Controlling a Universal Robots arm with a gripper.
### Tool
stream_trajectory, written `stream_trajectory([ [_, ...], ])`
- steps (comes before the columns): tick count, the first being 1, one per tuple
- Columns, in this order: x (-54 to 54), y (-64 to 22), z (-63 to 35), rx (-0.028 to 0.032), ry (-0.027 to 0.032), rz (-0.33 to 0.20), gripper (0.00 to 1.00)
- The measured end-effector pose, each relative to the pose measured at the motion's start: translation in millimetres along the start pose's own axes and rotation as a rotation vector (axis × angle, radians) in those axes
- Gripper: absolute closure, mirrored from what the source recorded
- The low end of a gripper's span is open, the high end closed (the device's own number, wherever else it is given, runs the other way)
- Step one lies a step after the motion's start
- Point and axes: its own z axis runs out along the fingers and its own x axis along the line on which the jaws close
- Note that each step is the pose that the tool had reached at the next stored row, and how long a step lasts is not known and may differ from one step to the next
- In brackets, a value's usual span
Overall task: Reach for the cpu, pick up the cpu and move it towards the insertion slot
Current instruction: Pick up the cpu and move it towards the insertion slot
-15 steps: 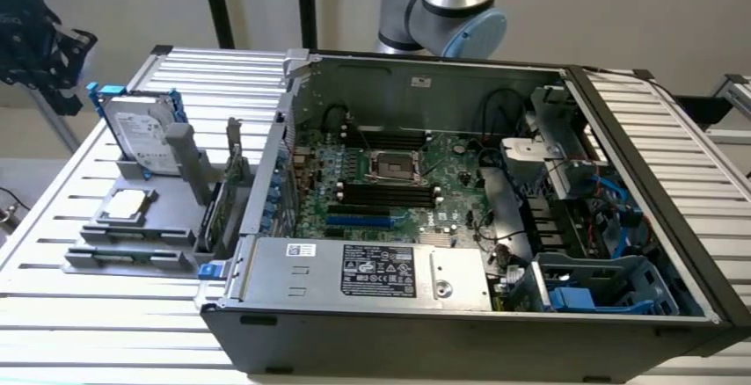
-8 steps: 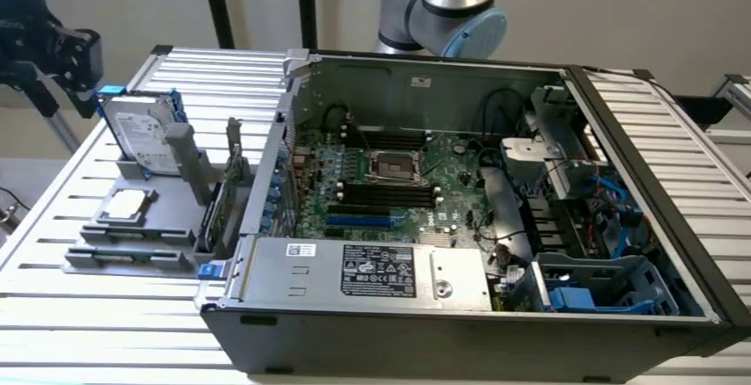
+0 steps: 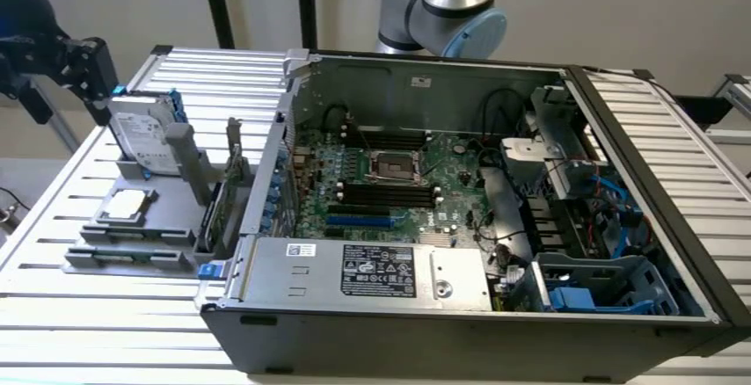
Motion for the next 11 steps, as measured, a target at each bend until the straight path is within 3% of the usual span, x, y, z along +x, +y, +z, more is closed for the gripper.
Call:
stream_trajectory([
  [11, -1.5, -3.5, 20.0, -0.0001, -0.0001, 0.0, 0.29],
])
